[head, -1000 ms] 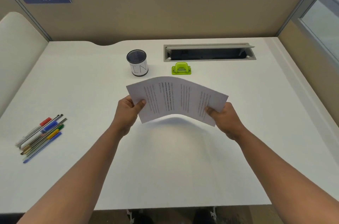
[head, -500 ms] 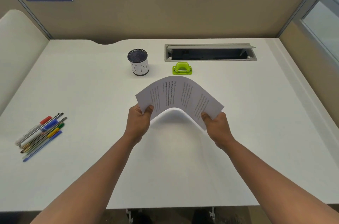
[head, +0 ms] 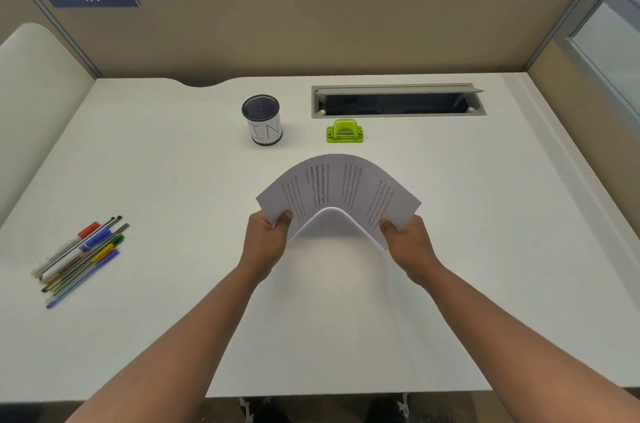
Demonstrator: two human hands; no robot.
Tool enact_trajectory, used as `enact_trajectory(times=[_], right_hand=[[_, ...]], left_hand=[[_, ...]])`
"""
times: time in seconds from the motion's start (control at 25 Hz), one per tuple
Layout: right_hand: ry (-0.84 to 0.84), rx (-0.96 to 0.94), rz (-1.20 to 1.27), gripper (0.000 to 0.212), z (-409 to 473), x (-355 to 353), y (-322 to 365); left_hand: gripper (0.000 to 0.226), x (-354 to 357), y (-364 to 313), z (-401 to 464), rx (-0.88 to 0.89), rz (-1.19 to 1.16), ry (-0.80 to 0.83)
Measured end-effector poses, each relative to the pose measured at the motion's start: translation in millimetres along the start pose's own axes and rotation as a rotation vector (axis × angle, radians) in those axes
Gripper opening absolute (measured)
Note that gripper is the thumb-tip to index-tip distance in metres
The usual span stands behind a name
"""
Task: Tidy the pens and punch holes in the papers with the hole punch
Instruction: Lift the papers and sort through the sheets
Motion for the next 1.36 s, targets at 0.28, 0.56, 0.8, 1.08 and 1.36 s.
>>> enact_trajectory(times=[0.28,0.56,0.8,1.08,1.36], right_hand=[[0.078,0.104,0.308,0.024,18,-29,30],[0.054,0.335,0.876,0.017,2,15,2],[-0.028,0.327,0.99,0.037,-3,58,4],[-0.195,0.318,0.92,0.036,-2,42,-9],[-0.377,0.364,0.834,0.025,6,-18,-35]], left_hand=[[0.018,-19,-10,18,-0.122,-0.161,0.157],[0.029,20,-8,9,-0.304,-0.619,0.198],[0.036,62,-10,-3,-0.303,-0.727,0.184],[0.029,82,7,3,-0.421,-0.642,0.203],[0.061,61,-21,71,-0.295,-0.02,0.037]])
Point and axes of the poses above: each hand's wrist, its own z-axis towards the middle knuckle, its own x-axis out of the palm, y = z × x, the point moved 10 cm from there along z, towards the middle knuckle, and after that the axes turned 11 degrees about z, right-handed, at the moved point
